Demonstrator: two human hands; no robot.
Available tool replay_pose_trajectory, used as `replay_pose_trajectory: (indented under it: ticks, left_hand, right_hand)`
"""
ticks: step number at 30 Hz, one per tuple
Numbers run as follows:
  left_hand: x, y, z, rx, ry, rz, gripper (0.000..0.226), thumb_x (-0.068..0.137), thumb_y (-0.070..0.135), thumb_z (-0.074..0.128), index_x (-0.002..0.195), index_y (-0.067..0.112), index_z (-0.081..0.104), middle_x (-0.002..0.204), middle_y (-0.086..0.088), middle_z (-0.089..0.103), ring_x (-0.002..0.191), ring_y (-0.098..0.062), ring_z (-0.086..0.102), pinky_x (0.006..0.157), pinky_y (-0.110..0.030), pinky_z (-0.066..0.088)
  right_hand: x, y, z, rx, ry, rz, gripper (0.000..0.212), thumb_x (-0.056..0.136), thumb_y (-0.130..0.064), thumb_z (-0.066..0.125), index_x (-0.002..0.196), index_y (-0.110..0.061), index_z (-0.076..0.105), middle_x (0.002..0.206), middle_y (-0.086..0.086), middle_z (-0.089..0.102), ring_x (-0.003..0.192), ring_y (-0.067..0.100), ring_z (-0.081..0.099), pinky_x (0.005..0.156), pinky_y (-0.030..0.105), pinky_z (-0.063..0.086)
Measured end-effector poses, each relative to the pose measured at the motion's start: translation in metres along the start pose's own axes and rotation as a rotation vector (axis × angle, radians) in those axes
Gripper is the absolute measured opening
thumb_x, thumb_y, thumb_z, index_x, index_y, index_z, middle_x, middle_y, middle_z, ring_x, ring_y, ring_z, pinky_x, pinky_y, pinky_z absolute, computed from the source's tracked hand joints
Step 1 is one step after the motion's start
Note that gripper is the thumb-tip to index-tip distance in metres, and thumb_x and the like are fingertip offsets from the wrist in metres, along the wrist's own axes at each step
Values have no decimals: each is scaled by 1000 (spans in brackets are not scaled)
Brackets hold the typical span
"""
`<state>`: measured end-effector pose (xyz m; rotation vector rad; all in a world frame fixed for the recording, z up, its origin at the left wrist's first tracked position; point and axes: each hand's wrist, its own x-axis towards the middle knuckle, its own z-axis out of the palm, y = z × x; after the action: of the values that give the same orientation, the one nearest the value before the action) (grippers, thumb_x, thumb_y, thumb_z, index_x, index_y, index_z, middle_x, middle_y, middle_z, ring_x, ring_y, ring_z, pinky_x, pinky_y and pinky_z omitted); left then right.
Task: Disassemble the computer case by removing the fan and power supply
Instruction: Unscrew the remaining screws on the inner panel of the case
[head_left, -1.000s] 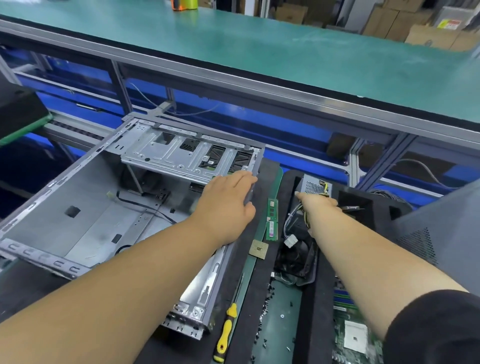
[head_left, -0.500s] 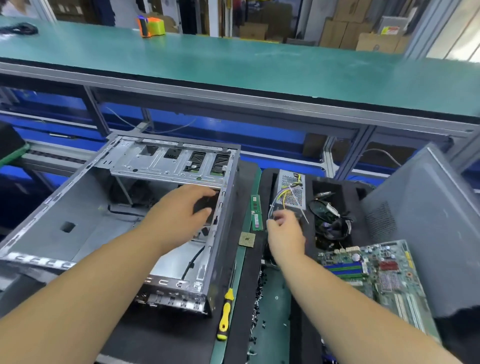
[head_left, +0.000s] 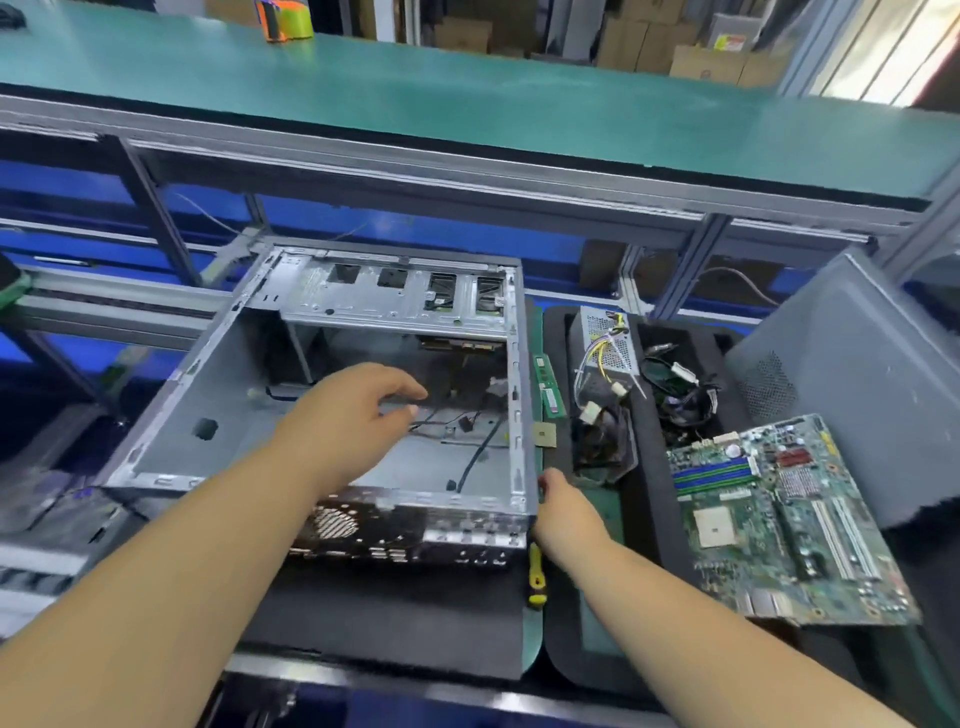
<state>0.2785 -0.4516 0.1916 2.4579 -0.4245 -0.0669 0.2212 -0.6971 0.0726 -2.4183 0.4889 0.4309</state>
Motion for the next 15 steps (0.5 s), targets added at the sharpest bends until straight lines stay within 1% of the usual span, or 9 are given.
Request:
replay_pose_trajectory:
  ticks: [2,4,6,7,9,11,13,15]
  left_hand:
    - [-9,-14,-10,-26,15,-16,20,93,26,62,107,39,68,110,19,60,102,-2,55,87,-25,41]
    - [-16,-29,-21,-47,22,-23,19,93,25,61,103,41,67,109,19,61,100,0,56,86,-22,40]
    - [-23,-42,-34,-58,34,-22,20,94,26,60,99,45,65,106,22,60,96,6,54,84,-21,39]
    - [-27,-49,-40,-78,47,-28,20,95,27,59,98,46,64,104,24,59,94,8,53,82,-19,38]
    - [-34,-61,-51,-146,74,-50,20,95,26,59,98,44,66,102,27,59,96,11,53,79,-16,38]
    - [-42,-71,-60,-191,81,-65,19,96,24,58,101,40,69,103,26,61,98,9,54,76,-11,38]
    - [-49,-78,-68,-195,77,-66,19,96,25,57,105,37,70,105,26,62,98,9,54,74,-10,39]
    - [-56,-84,-76,-195,77,-48,20,96,25,57,107,36,70,105,26,62,97,12,53,74,-9,38]
  right_hand:
    - [-6,-4,3,-47,50,2,27,97,-24,52,122,-16,48,116,8,62,94,28,59,72,35,42]
    - [-10,-7,5,-46,100,40,31,99,-17,46,130,-15,49,126,12,58,109,33,58,85,38,47]
    - [-12,-7,7,-20,110,98,38,100,-8,40,137,-11,45,131,18,55,117,36,55,94,39,45]
    - [-13,-6,8,-25,107,119,40,100,-5,39,139,-9,44,132,20,55,119,37,54,96,40,45]
    - [-13,-5,10,-97,84,137,40,99,-5,43,139,-9,44,131,19,57,116,36,56,97,40,47]
    - [-13,-7,10,-183,66,146,41,97,-6,49,138,-10,46,131,15,59,116,33,57,98,37,47]
    - [-14,-10,7,-170,64,174,42,97,-6,48,139,-9,48,133,15,58,121,32,55,99,34,44]
    - [-16,-11,0,-76,114,219,38,98,-4,46,135,-5,53,131,19,59,121,34,55,97,34,44]
